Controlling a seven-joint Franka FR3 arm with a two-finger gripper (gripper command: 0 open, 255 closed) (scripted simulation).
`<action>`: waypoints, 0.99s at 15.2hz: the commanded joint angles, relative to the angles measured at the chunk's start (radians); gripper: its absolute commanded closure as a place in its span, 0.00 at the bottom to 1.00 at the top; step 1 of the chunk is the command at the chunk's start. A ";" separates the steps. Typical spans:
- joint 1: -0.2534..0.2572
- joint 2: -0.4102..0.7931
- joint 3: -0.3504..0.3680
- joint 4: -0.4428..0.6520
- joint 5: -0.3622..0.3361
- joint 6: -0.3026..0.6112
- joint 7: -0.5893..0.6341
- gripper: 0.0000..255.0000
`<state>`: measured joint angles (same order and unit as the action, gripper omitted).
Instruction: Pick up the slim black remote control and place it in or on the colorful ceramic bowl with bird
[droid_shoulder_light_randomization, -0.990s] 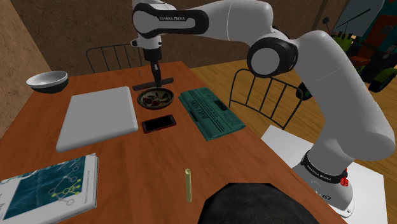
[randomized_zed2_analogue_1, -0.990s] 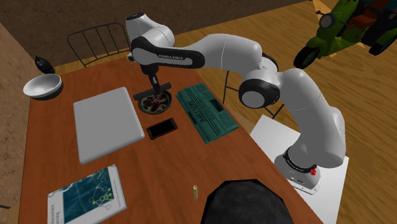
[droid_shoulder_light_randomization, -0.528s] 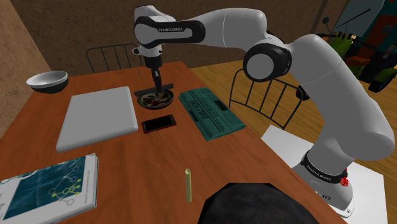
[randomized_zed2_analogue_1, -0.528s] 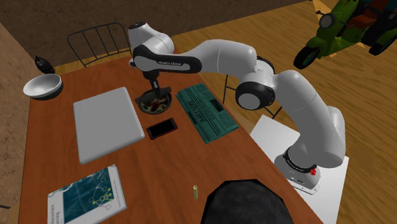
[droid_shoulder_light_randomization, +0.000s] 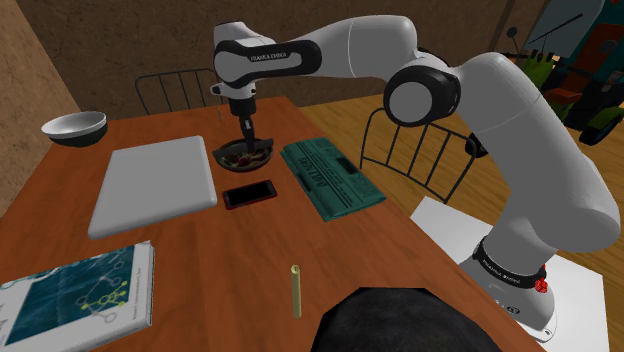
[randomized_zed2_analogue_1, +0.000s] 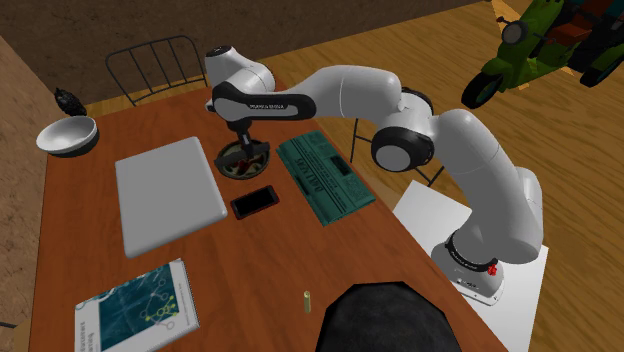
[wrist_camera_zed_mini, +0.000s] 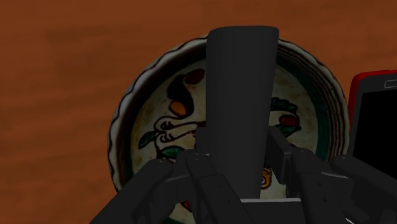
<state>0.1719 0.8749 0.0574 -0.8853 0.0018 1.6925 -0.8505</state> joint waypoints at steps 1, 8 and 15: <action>0.000 0.000 0.000 -0.002 0.000 0.001 0.000 1.00; 0.000 0.001 0.000 -0.001 0.000 0.000 0.000 0.00; 0.008 0.130 -0.002 0.357 -0.003 -0.229 0.001 0.00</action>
<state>0.1760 0.9635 0.0558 -0.6140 -0.0004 1.5124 -0.8512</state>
